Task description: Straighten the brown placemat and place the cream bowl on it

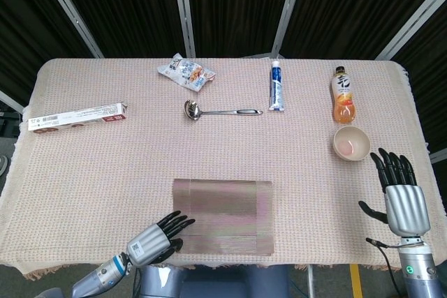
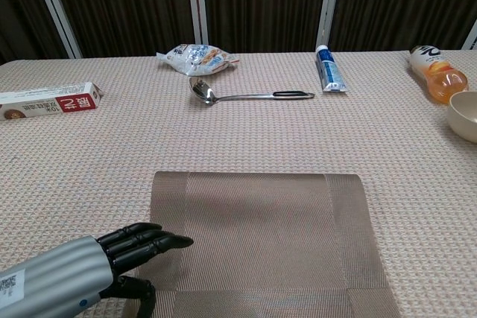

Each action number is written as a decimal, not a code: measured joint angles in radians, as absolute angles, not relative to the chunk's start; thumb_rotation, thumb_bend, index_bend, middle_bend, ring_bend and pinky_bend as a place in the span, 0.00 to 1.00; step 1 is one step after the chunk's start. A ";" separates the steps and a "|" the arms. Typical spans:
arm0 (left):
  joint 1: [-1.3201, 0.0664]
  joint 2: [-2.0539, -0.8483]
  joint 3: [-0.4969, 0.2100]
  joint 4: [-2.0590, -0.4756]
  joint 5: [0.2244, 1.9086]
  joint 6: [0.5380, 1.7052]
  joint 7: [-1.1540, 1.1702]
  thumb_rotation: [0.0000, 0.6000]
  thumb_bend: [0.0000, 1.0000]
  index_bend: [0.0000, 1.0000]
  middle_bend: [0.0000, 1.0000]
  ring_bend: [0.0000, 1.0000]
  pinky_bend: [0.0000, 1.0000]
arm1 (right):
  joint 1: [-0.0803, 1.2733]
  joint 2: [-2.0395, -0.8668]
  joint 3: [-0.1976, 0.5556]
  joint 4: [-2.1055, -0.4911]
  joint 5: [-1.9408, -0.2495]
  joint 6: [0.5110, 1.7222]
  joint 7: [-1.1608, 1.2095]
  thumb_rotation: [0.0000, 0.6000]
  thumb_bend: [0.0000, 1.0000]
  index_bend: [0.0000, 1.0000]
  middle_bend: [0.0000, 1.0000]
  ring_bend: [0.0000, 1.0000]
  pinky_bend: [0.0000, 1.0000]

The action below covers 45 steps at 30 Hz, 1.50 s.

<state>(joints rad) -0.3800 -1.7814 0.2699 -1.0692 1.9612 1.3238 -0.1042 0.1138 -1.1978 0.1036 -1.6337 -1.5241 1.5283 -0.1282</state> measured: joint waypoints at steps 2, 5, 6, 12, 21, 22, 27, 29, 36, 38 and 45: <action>-0.381 -1.781 0.267 -1.073 1.951 1.320 -0.109 1.00 0.48 0.58 0.00 0.00 0.00 | 0.113 -1.197 0.104 -1.634 -1.525 1.529 -0.126 1.00 0.00 0.00 0.00 0.00 0.00; -0.383 -1.781 0.262 -1.083 1.938 1.314 -0.119 1.00 0.48 0.59 0.00 0.00 0.00 | 0.113 -1.196 0.104 -1.634 -1.525 1.531 -0.124 1.00 0.00 0.00 0.00 0.00 0.00; -0.384 -1.780 0.260 -1.088 1.933 1.313 -0.122 1.00 0.48 0.60 0.00 0.00 0.00 | 0.113 -1.196 0.104 -1.634 -1.526 1.531 -0.124 1.00 0.00 0.00 0.00 0.00 0.00; -0.393 -1.774 0.241 -1.115 1.910 1.308 -0.129 1.00 0.49 0.62 0.00 0.00 0.00 | 0.113 -1.195 0.104 -1.634 -1.528 1.532 -0.124 1.00 0.00 0.00 0.00 0.00 0.00; -0.451 -1.746 0.138 -1.204 1.870 1.306 -0.139 1.00 0.49 0.63 0.00 0.00 0.00 | 0.113 -1.196 0.106 -1.642 -1.531 1.538 -0.135 1.00 0.00 0.00 0.00 0.00 0.00; -0.462 -1.739 0.121 -1.218 1.862 1.302 -0.139 1.00 0.49 0.63 0.00 0.00 0.00 | 0.113 -1.196 0.107 -1.643 -1.530 1.538 -0.135 1.00 0.00 0.00 0.00 0.00 0.00; -0.537 -1.684 -0.006 -1.299 1.791 1.248 -0.130 1.00 0.50 0.64 0.00 0.00 0.00 | 0.116 -1.195 0.113 -1.646 -1.520 1.534 -0.141 1.00 0.00 0.00 0.00 0.00 0.00; -0.567 -1.665 -0.058 -1.323 1.751 1.219 -0.125 1.00 0.52 0.64 0.00 0.00 0.00 | 0.117 -1.195 0.116 -1.644 -1.513 1.531 -0.141 1.00 0.00 0.00 0.00 0.00 0.00; -0.695 -1.631 -0.274 -1.345 1.541 1.067 -0.101 1.00 0.53 0.64 0.00 0.00 0.00 | 0.122 -1.194 0.127 -1.636 -1.485 1.517 -0.148 1.00 0.00 0.00 0.00 0.00 0.00; -0.727 -1.633 -0.315 -1.320 1.482 1.023 -0.092 1.00 0.53 0.64 0.00 0.00 0.00 | 0.124 -1.195 0.130 -1.632 -1.473 1.510 -0.153 1.00 0.00 0.00 0.00 0.00 0.00; -0.803 -1.658 -0.384 -1.118 1.341 0.906 -0.068 1.00 0.53 0.64 0.00 0.00 0.00 | 0.130 -1.205 0.133 -1.616 -1.437 1.480 -0.164 1.00 0.00 0.00 0.00 0.00 0.00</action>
<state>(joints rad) -0.8032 -1.6578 -0.3844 -1.1184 1.3407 0.9058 -0.0677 0.1297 -1.2050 0.1330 -1.6156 -1.4366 1.4800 -0.1637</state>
